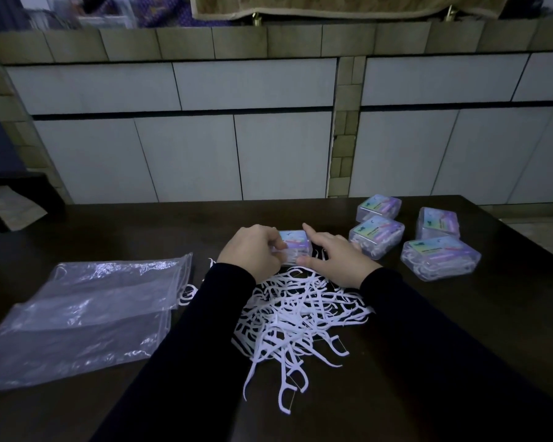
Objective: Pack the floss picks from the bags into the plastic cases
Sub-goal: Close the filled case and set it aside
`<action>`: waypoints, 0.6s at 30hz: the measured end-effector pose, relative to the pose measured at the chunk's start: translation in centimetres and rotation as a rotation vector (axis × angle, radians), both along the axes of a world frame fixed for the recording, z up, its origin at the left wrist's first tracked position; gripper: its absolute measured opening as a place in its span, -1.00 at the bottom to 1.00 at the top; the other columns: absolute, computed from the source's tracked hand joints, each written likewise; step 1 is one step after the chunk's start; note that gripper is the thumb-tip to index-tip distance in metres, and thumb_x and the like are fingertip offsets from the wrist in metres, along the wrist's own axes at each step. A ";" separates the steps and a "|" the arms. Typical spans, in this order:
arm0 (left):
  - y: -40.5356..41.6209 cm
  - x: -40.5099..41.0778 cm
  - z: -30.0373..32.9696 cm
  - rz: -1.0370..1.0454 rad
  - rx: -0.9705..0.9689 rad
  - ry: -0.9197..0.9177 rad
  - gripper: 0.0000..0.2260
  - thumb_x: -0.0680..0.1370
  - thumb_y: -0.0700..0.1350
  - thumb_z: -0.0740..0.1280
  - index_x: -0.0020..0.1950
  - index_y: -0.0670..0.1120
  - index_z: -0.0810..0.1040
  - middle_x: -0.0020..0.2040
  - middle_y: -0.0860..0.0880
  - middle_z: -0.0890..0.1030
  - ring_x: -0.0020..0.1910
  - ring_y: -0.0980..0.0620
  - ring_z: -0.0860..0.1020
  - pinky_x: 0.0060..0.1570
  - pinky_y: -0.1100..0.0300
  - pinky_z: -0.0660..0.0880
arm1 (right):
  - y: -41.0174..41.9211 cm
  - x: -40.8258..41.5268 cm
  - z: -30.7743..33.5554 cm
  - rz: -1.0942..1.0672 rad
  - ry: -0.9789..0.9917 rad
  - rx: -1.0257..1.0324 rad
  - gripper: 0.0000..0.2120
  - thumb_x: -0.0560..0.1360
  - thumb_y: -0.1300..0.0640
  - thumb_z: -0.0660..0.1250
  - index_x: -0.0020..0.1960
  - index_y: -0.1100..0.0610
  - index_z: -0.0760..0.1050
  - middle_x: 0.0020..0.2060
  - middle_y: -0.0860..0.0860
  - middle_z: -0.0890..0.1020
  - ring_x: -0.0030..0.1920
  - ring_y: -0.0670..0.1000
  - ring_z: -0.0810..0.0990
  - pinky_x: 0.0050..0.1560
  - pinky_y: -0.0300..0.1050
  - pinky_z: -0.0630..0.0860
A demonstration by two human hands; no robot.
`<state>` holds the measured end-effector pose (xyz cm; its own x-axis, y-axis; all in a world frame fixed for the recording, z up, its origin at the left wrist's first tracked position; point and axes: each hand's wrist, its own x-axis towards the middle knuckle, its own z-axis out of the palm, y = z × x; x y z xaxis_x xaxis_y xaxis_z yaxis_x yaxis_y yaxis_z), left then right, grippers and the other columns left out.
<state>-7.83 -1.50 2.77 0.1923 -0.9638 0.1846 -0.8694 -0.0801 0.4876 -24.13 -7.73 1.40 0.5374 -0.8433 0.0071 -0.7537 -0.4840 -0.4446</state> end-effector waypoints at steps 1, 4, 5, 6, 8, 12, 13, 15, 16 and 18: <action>0.0 -0.1 -0.1 0.012 -0.004 0.008 -0.92 0.52 -0.11 0.38 0.00 0.03 0.61 0.29 0.02 0.53 0.16 0.03 0.51 0.04 0.23 0.41 | 0.0 0.0 0.0 0.001 0.002 -0.006 -0.30 0.57 -0.20 0.20 0.57 -0.10 -0.08 0.48 -0.05 0.27 0.43 0.04 0.22 0.44 0.15 0.13; 0.0 -0.1 -0.5 0.033 -0.028 0.026 -0.90 0.52 -0.14 0.36 0.01 0.02 0.60 0.24 0.00 0.56 0.13 0.00 0.53 0.05 0.19 0.45 | 0.0 0.3 -0.1 -0.015 0.030 -0.029 -0.31 0.57 -0.22 0.17 0.57 -0.10 -0.08 0.48 -0.04 0.27 0.43 0.05 0.22 0.43 0.19 0.14; -0.1 0.0 -0.6 0.036 -0.037 0.033 -0.88 0.52 -0.15 0.36 0.02 0.02 0.60 0.23 -0.01 0.57 0.12 -0.01 0.54 0.08 0.15 0.48 | -0.1 0.5 -0.1 -0.020 0.042 -0.044 -0.31 0.58 -0.22 0.16 0.57 -0.09 -0.08 0.48 -0.03 0.28 0.42 0.06 0.23 0.42 0.20 0.16; -0.1 0.1 -0.6 0.035 -0.041 0.040 -0.88 0.52 -0.15 0.35 0.02 0.03 0.59 0.23 -0.01 0.57 0.11 -0.02 0.54 0.10 0.12 0.49 | -0.1 0.7 -0.1 -0.024 0.050 -0.061 -0.31 0.58 -0.22 0.16 0.57 -0.08 -0.07 0.47 -0.02 0.29 0.41 0.06 0.24 0.41 0.19 0.18; 0.0 0.3 -0.5 0.023 -0.023 0.033 -0.87 0.53 -0.16 0.34 0.04 0.03 0.58 0.25 -0.02 0.55 0.10 -0.02 0.53 0.10 0.08 0.51 | -0.1 1.0 0.0 -0.026 0.058 -0.093 -0.31 0.58 -0.23 0.16 0.57 -0.05 -0.05 0.45 -0.01 0.31 0.40 0.06 0.26 0.39 0.18 0.20; 0.0 0.4 -0.2 0.016 -0.050 0.016 -0.90 0.53 -0.10 0.35 0.02 0.06 0.57 0.23 0.00 0.56 0.06 0.05 0.52 0.01 0.15 0.49 | -0.1 0.7 0.4 -0.018 0.068 -0.164 -0.30 0.55 -0.25 0.18 0.57 -0.02 0.03 0.46 -0.02 0.31 0.41 0.05 0.26 0.40 0.16 0.24; 0.1 0.2 0.1 0.016 -0.088 0.001 -0.90 0.53 -0.06 0.35 0.03 0.05 0.59 0.21 0.02 0.57 0.04 0.08 0.52 -0.02 0.20 0.44 | -0.1 0.2 0.8 -0.024 0.021 -0.181 -0.31 0.55 -0.24 0.20 0.56 -0.01 0.08 0.45 -0.02 0.32 0.41 0.03 0.27 0.40 0.13 0.26; 0.3 -0.7 0.9 0.013 -0.202 -0.003 -0.87 0.53 -0.04 0.36 0.06 0.02 0.61 0.13 0.05 0.60 0.03 0.12 0.52 -0.04 0.26 0.38 | -0.1 -1.3 2.1 -0.057 -0.171 -0.211 -0.39 0.54 -0.19 0.24 0.51 0.00 0.22 0.35 -0.05 0.44 0.35 -0.03 0.36 0.35 0.01 0.35; 0.4 -1.4 1.4 0.002 -0.263 0.014 -0.88 0.53 -0.05 0.35 0.04 0.01 0.62 0.07 0.07 0.62 0.02 0.13 0.54 -0.03 0.27 0.39 | -0.1 -2.3 2.9 -0.087 -0.268 -0.230 -0.46 0.55 -0.16 0.25 0.47 -0.02 0.30 0.25 -0.08 0.50 0.29 -0.07 0.42 0.28 -0.06 0.38; 0.4 -3.4 2.6 -0.037 -0.322 0.061 -0.93 0.53 -0.06 0.34 -0.03 0.04 0.61 -0.07 0.11 0.62 -0.04 0.15 0.56 -0.06 0.27 0.43 | -0.4 -4.8 4.1 -0.184 -0.395 -0.273 -0.60 0.56 -0.11 0.25 0.36 -0.04 0.43 0.09 -0.13 0.52 0.15 -0.12 0.46 0.14 -0.16 0.40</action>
